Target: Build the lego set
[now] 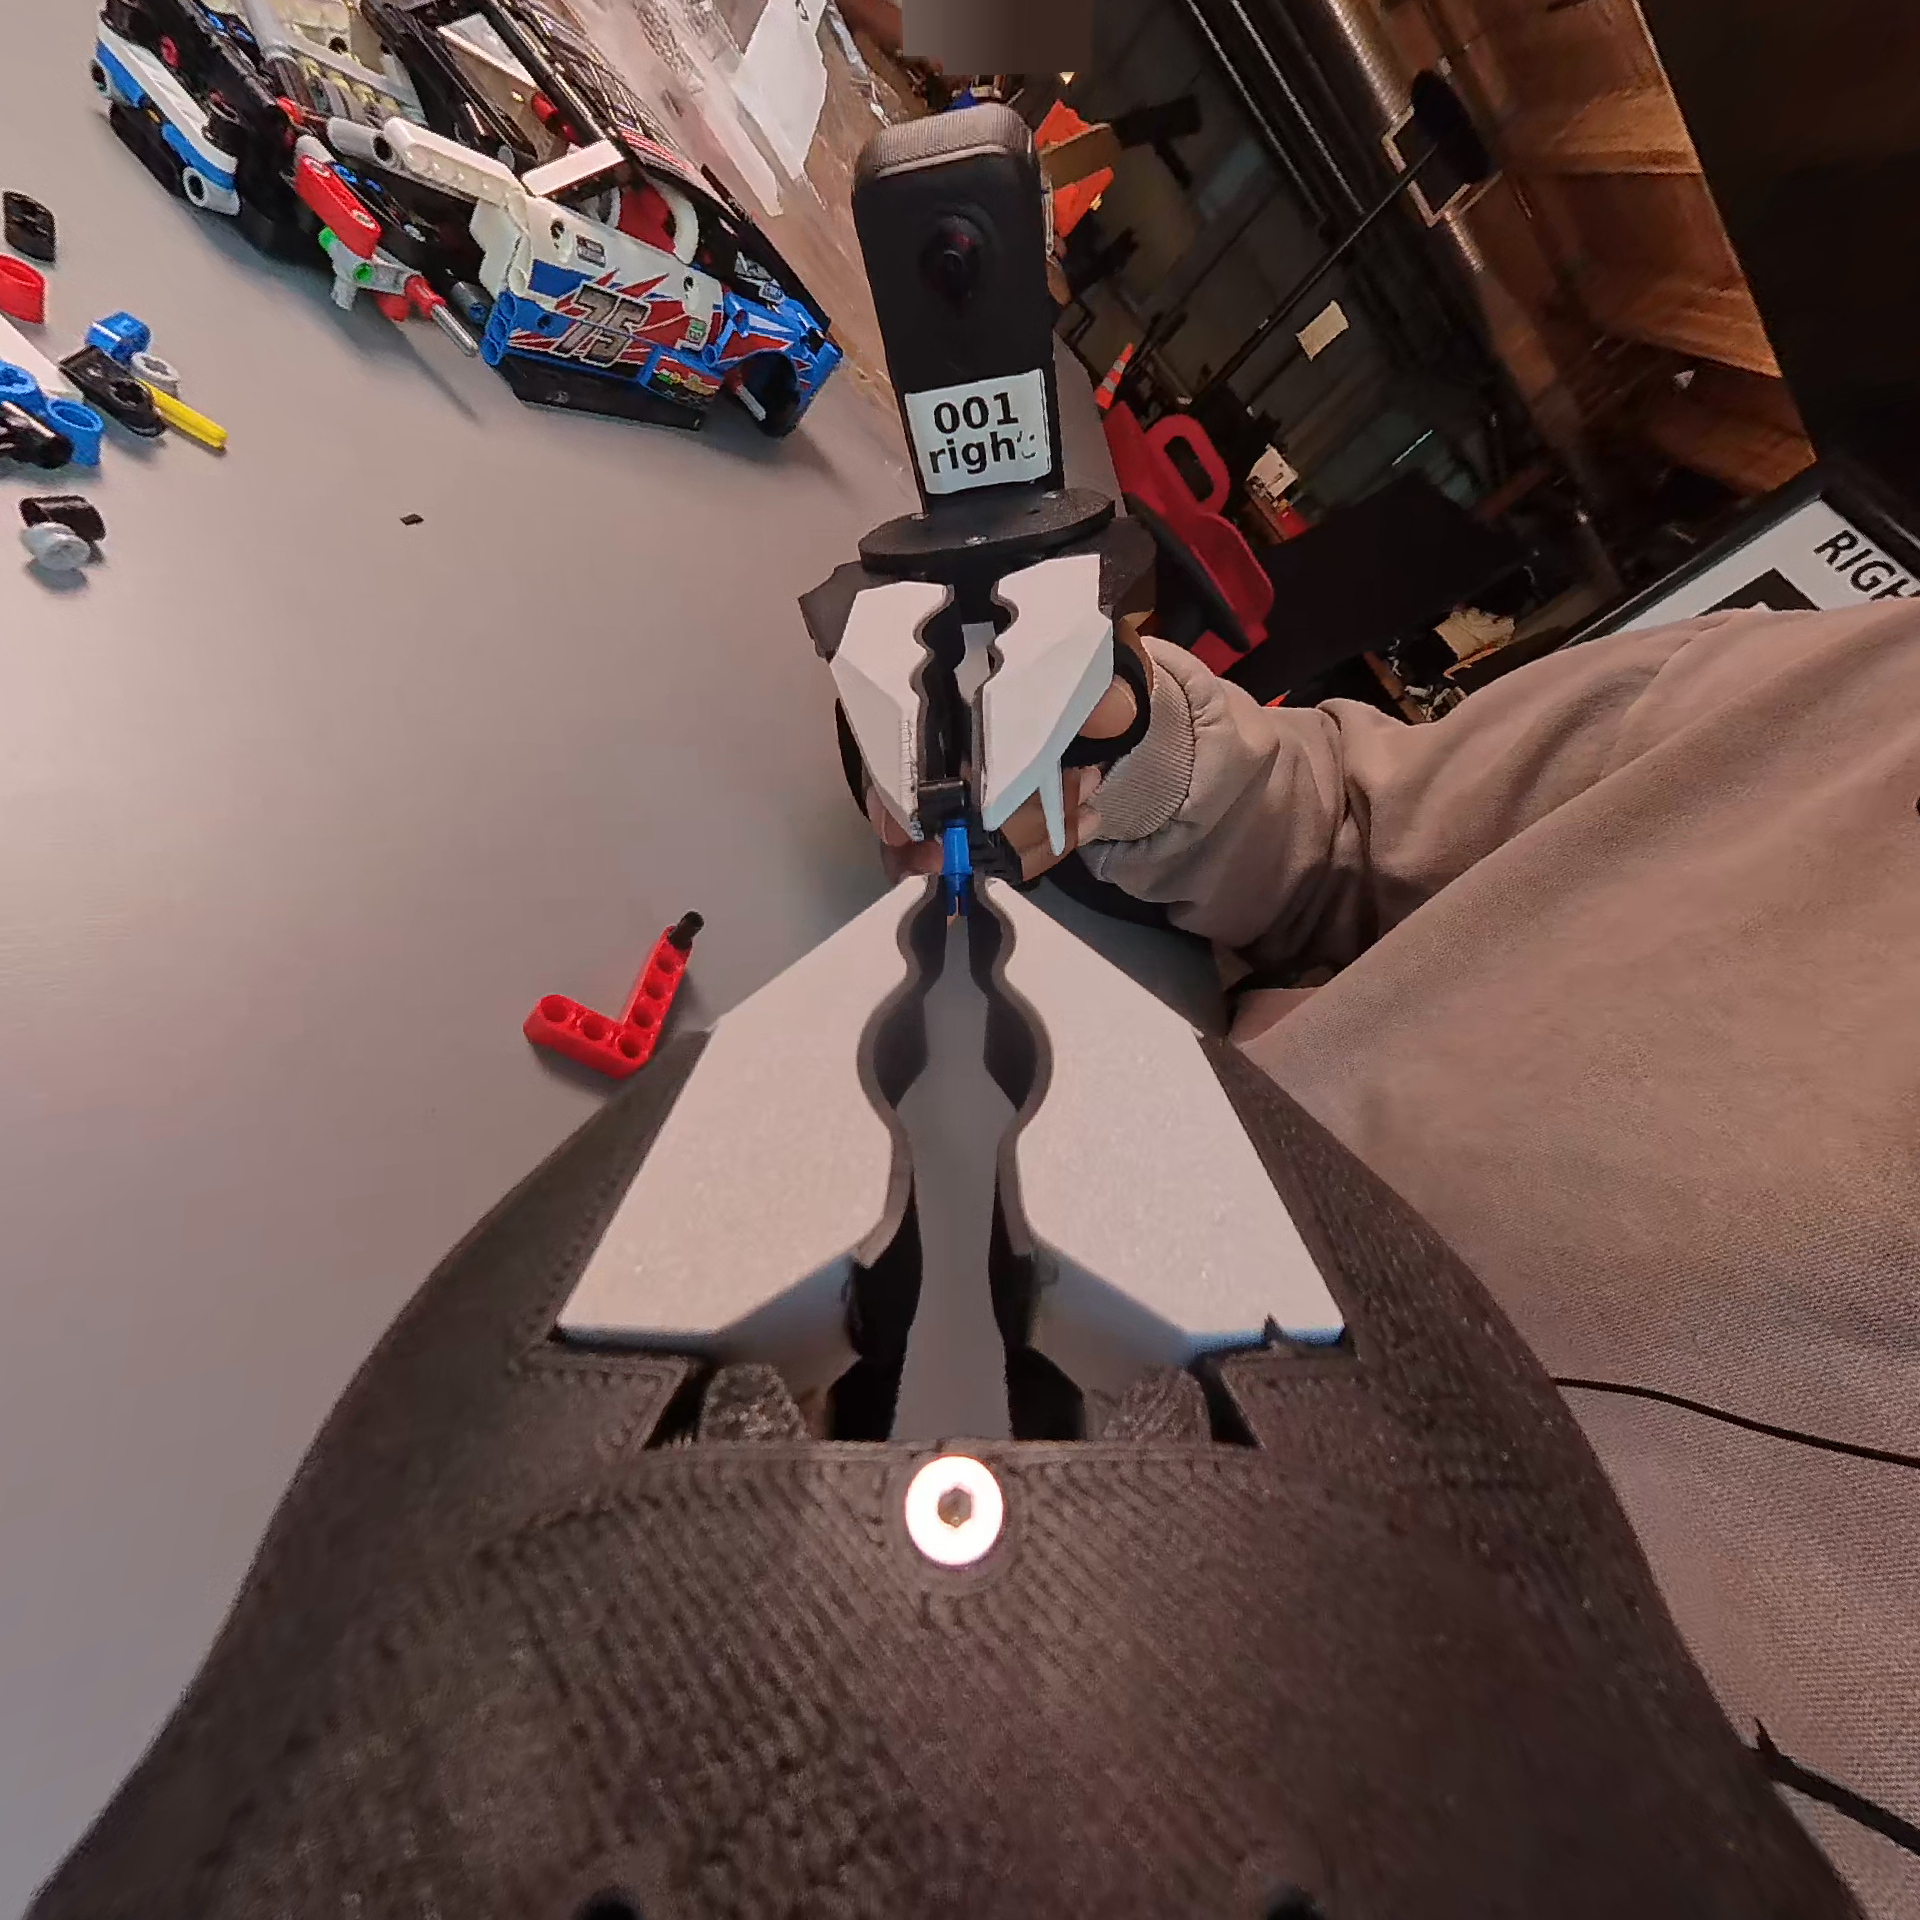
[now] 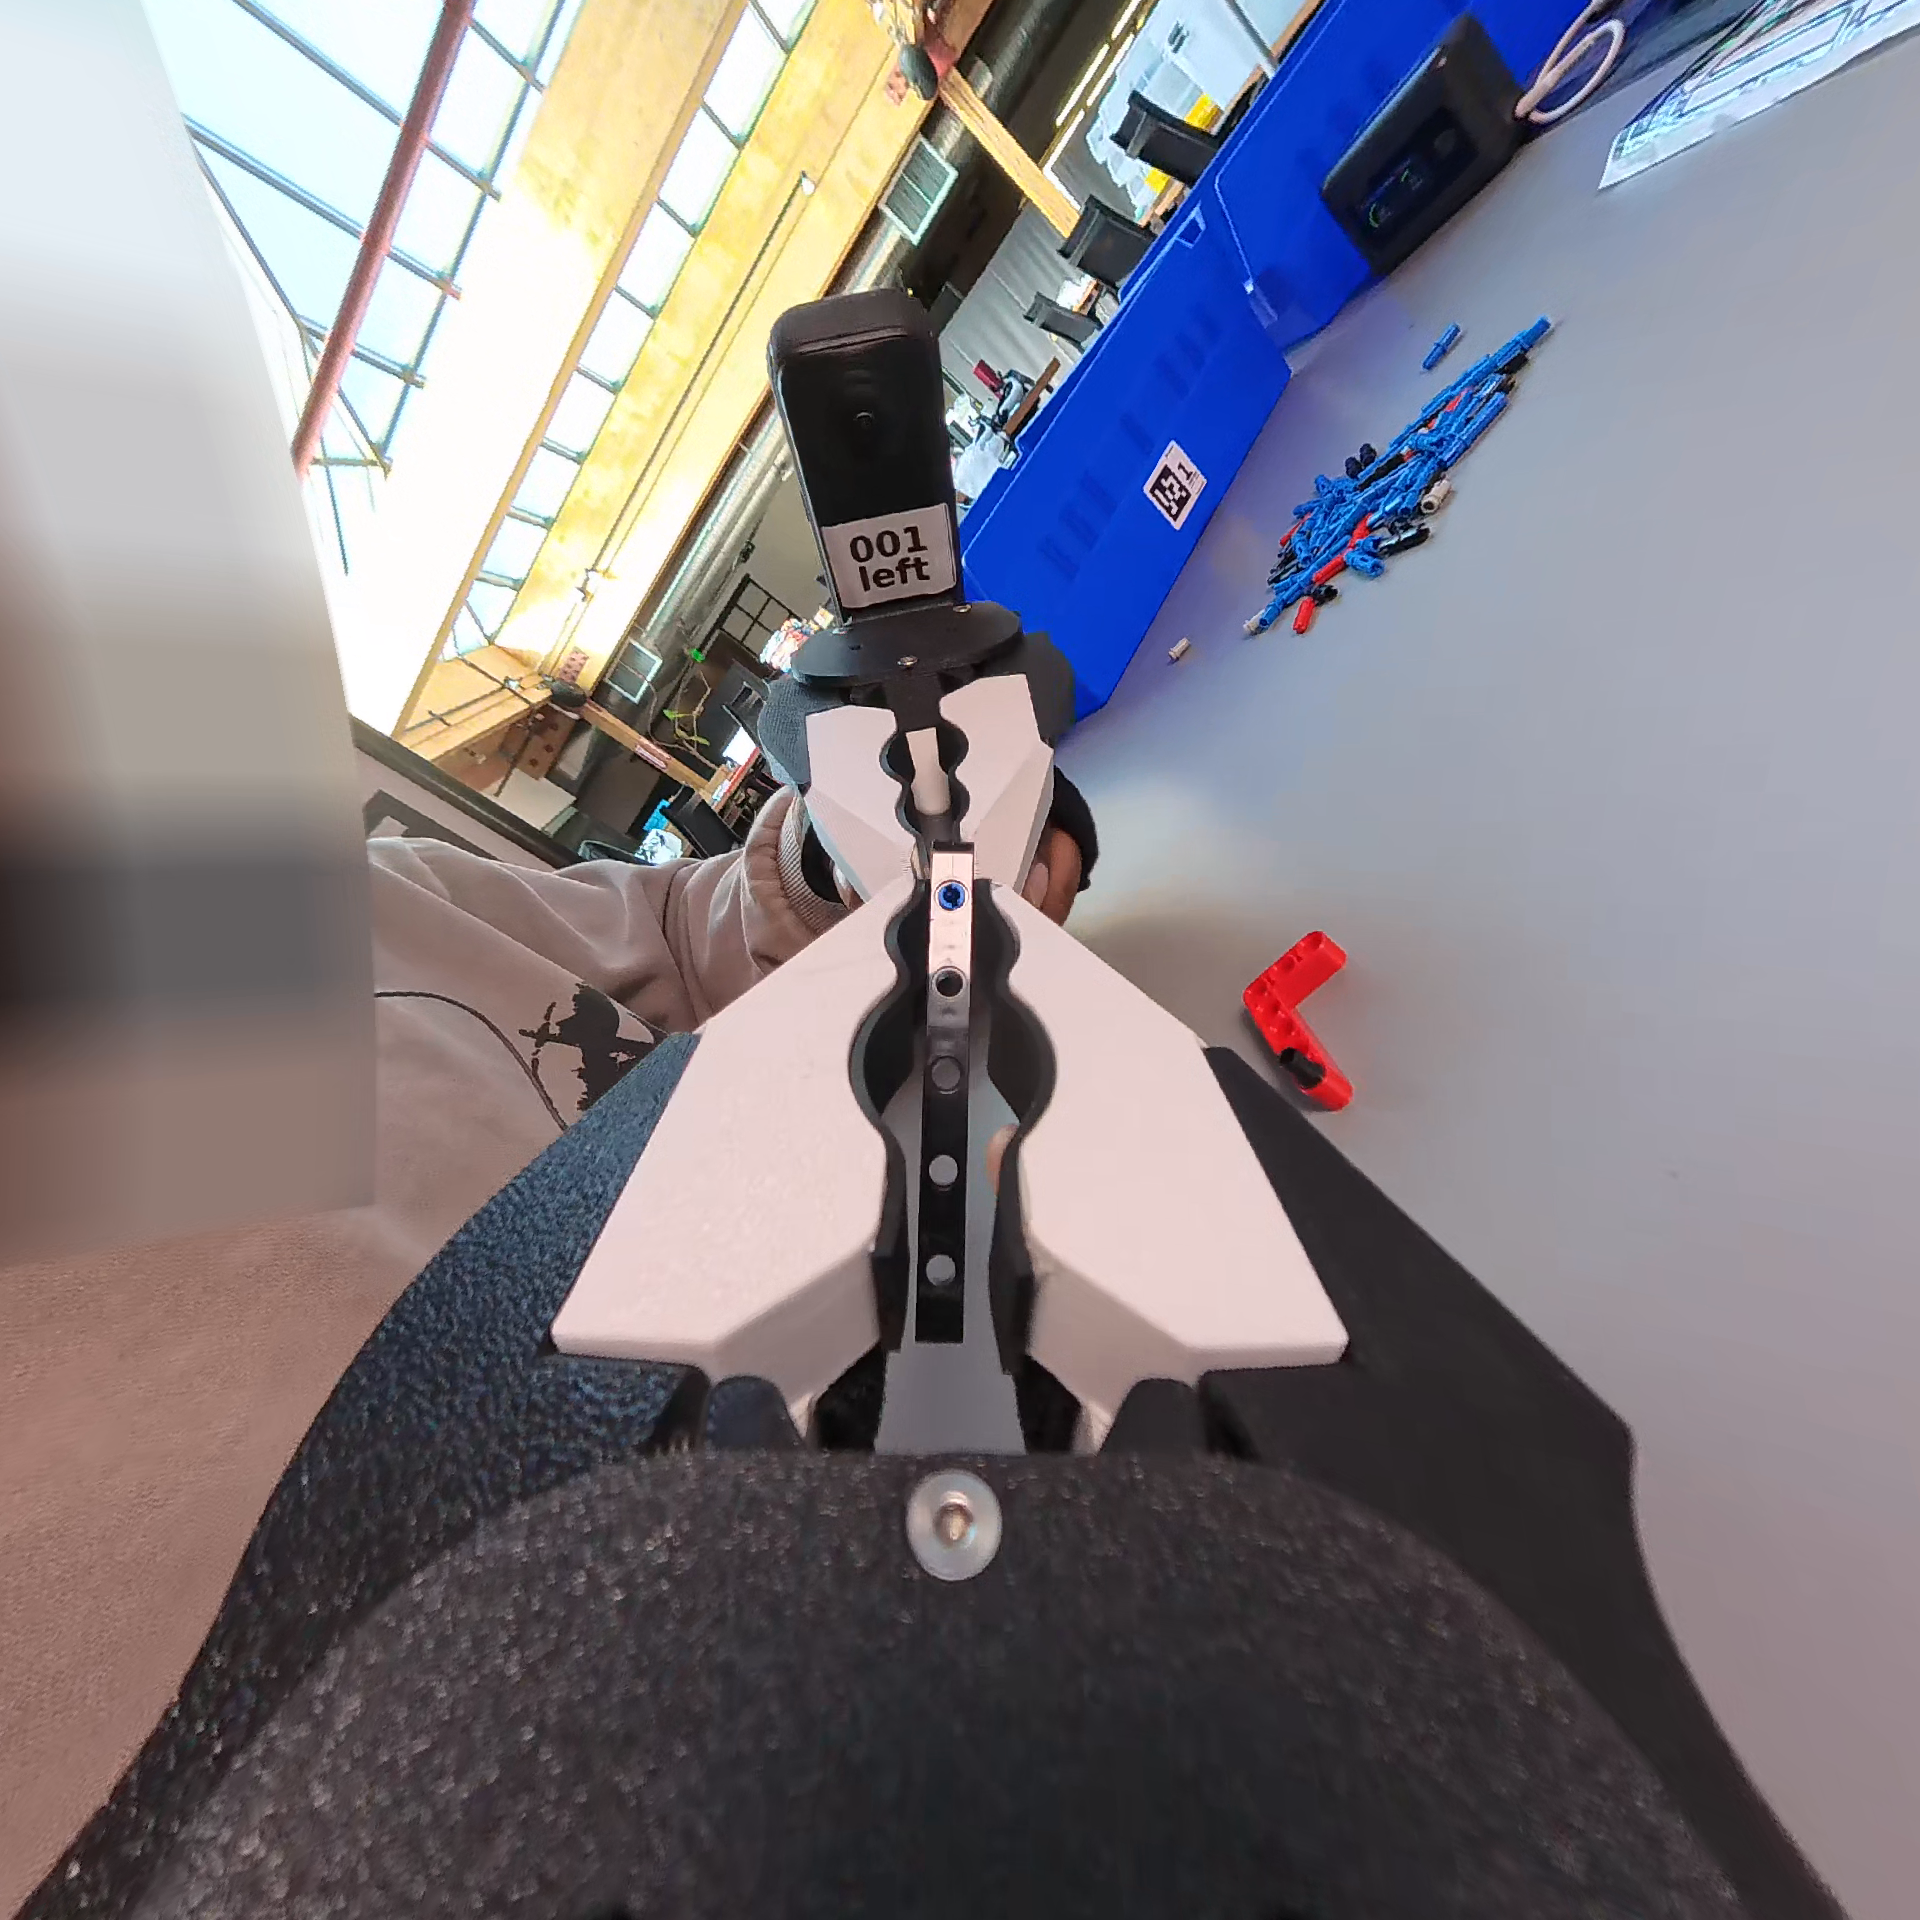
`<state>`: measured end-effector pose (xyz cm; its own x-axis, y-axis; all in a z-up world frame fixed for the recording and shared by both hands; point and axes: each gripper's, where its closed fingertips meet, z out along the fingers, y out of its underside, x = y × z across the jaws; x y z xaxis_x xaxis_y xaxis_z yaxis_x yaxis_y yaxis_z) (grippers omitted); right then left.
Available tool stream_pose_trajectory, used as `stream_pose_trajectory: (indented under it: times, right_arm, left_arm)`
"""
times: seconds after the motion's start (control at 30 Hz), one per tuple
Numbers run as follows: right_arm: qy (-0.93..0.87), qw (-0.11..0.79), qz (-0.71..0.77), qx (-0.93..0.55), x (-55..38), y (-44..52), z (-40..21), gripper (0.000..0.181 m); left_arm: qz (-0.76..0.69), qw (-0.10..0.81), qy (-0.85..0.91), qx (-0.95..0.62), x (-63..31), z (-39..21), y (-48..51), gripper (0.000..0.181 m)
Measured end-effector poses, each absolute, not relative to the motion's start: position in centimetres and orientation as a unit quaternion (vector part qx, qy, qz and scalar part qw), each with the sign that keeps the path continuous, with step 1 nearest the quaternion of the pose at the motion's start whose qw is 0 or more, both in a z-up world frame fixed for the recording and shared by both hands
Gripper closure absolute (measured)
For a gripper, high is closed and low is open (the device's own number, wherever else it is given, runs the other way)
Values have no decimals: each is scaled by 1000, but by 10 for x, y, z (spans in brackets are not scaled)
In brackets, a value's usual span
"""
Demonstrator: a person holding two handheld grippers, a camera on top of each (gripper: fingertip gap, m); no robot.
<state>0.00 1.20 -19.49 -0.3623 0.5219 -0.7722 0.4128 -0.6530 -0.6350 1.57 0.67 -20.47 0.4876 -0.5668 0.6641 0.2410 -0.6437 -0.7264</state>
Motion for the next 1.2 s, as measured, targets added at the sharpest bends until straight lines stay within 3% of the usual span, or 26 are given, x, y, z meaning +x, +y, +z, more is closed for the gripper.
stream_pose_trajectory:
  times: [0.1, 0.17, 0.23, 0.6, 0.77, 1.0, 1.13, 1.2]
  right_arm:
    - [-446, 57, 695, -561, 1, 9, -197, 176]
    - [-495, 88, 662, -557, 1, 6, -202, 175]
    - [-547, 126, 622, -546, 2, 3, -207, 175]
    - [-712, 286, 467, -440, 3, -11, -207, 175]
    - [-698, 319, 476, -429, -3, -6, -190, 174]
    - [-713, 297, 437, -460, 6, 25, -219, 151]
    - [-715, 296, 430, -464, 12, 32, -227, 172]
    - [-723, 298, 421, -460, 13, 34, -228, 172]
  left_arm:
    - [-483, 410, 135, -762, 16, -207, 4, 178]
    - [-454, 410, 164, -774, 12, -211, 2, 157]
    - [-445, 419, 182, -770, 10, -206, -1, 154]
    - [-378, 453, 265, -763, 13, -202, -8, 173]
    - [-348, 513, 275, -735, 6, -184, -2, 175]
    - [-356, 537, 239, -727, -8, -188, 9, 175]
    - [-347, 534, 241, -732, -12, -195, 11, 175]
    - [-346, 525, 242, -739, -12, -199, 11, 175]
